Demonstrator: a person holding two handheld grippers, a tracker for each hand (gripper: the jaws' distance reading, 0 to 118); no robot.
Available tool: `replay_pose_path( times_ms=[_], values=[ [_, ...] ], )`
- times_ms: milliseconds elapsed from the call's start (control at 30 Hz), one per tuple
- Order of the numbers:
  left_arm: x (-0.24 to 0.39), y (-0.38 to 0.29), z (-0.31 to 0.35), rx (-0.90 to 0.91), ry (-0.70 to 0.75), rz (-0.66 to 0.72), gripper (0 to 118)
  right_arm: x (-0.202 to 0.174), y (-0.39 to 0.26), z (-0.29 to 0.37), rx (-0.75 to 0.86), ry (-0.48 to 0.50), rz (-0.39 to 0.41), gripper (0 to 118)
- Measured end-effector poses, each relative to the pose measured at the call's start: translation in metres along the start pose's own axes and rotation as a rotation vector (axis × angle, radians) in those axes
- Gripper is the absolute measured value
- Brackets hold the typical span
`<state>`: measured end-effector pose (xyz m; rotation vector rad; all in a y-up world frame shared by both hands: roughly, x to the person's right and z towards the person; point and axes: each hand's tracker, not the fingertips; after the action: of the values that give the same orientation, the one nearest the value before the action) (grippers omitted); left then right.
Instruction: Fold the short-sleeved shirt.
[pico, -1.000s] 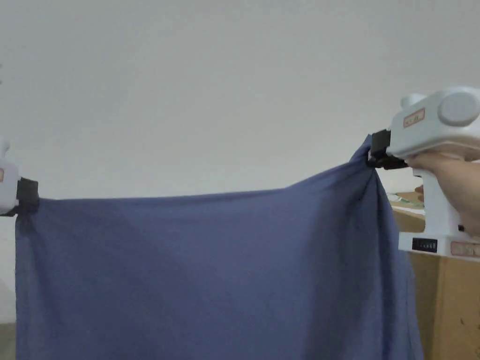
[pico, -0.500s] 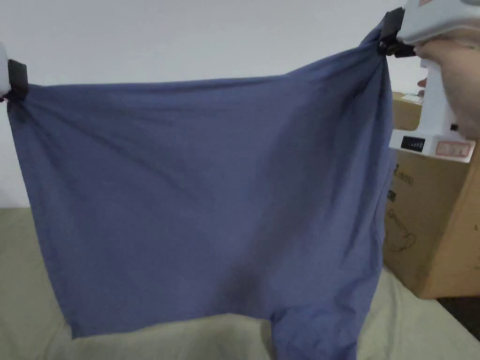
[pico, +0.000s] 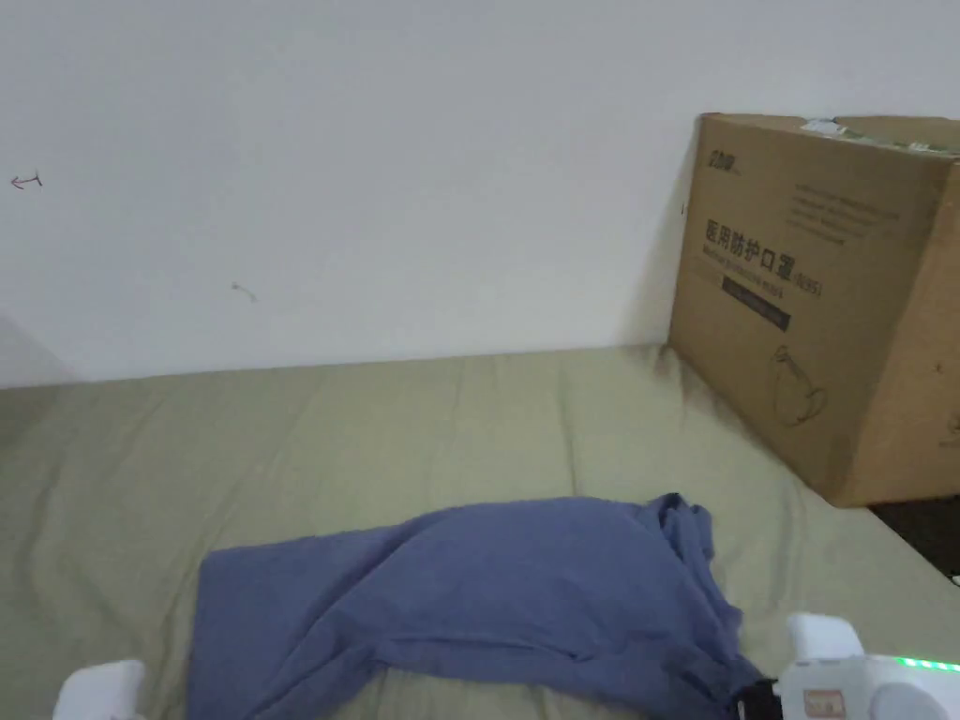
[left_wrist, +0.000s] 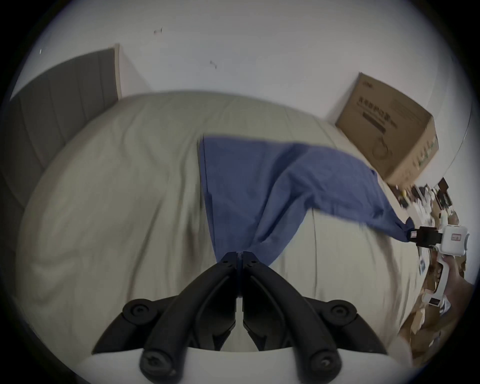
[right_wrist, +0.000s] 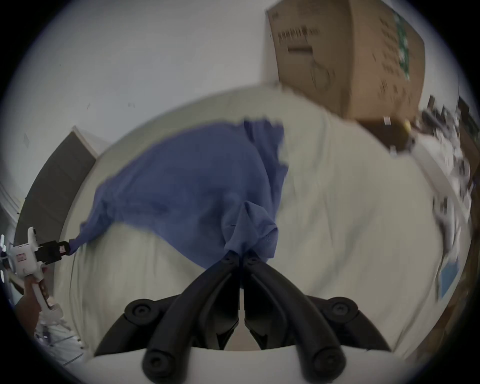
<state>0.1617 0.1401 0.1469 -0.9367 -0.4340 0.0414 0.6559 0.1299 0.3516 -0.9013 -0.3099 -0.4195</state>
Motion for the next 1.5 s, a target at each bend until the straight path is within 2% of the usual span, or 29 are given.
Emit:
replay_pose_path(
  times_ms=[67,133,267,400,500,733,767,800,833,867,900,933,967,1100,1233,1267,1300,1333,1367,1400,1467,1500],
  values=[
    [-0.008,-0.043,0.022,-0.032,0.01,-0.07,2,0.018,-0.047,0.022,-0.011,0.021,-0.053,1],
    [-0.019,-0.082,0.045,-0.051,0.014,-0.092,2,0.037,-0.089,0.048,-0.037,0.04,-0.068,1],
    [-0.042,-0.133,0.09,-0.031,0.01,-0.063,2,0.057,-0.14,0.101,-0.039,0.048,-0.05,1],
    [-0.053,-0.166,0.131,-0.014,0.021,-0.04,2,0.073,-0.17,0.141,-0.029,0.032,-0.045,1],
    [-0.051,-0.184,0.148,0.001,0.035,-0.083,2,0.084,-0.186,0.156,-0.032,0.023,-0.047,1],
    [-0.043,-0.197,0.144,-0.009,0.042,-0.099,2,0.084,-0.194,0.145,-0.015,-0.026,-0.062,2],
    [-0.044,-0.197,0.143,-0.009,0.04,-0.095,5,0.084,-0.193,0.14,-0.012,-0.021,-0.078,6],
    [-0.046,-0.197,0.145,-0.002,0.03,-0.086,23,0.084,-0.193,0.135,-0.01,-0.018,-0.097,26],
    [-0.046,-0.197,0.146,0.006,0.023,-0.077,52,0.084,-0.193,0.135,0.003,-0.03,-0.12,54],
    [-0.046,-0.198,0.149,0.014,0.02,-0.069,84,0.082,-0.191,0.135,0.018,-0.037,-0.138,91],
    [-0.046,-0.2,0.154,0.029,0.022,-0.06,113,0.08,-0.189,0.138,0.024,-0.046,-0.153,118],
    [-0.044,-0.2,0.161,0.054,0.032,-0.049,118,0.079,-0.19,0.148,0.068,-0.041,-0.163,112],
    [-0.039,-0.198,0.171,0.106,0.024,-0.031,118,0.072,-0.186,0.158,0.159,-0.011,-0.159,108],
    [-0.009,-0.174,0.217,0.276,-0.087,-0.004,118,0.042,-0.161,0.204,0.301,0.05,-0.098,116],
    [0.037,-0.162,0.262,0.508,-0.137,-0.052,116,-0.009,-0.15,0.255,0.531,0.129,-0.025,114],
    [0.047,-0.164,0.271,0.569,-0.154,-0.058,110,-0.02,-0.153,0.265,0.612,0.154,-0.003,110],
    [0.057,-0.167,0.28,0.639,-0.16,-0.062,84,-0.031,-0.156,0.273,0.692,0.174,0.034,94],
    [0.066,-0.171,0.286,0.697,-0.144,-0.068,51,-0.038,-0.162,0.275,0.793,0.162,0.076,65],
    [0.077,-0.174,0.289,0.728,-0.131,-0.084,13,-0.047,-0.168,0.278,0.875,0.125,0.129,26],
    [0.086,-0.177,0.293,0.753,-0.095,-0.109,0,-0.058,-0.172,0.28,0.925,0.061,0.176,0],
    [0.099,-0.188,0.298,0.811,-0.051,-0.144,0,-0.075,-0.175,0.281,0.976,-0.019,0.224,0],
    [0.098,-0.19,0.301,0.822,-0.121,-0.144,0,-0.076,-0.177,0.281,0.951,0.045,0.206,0]
  ],
)
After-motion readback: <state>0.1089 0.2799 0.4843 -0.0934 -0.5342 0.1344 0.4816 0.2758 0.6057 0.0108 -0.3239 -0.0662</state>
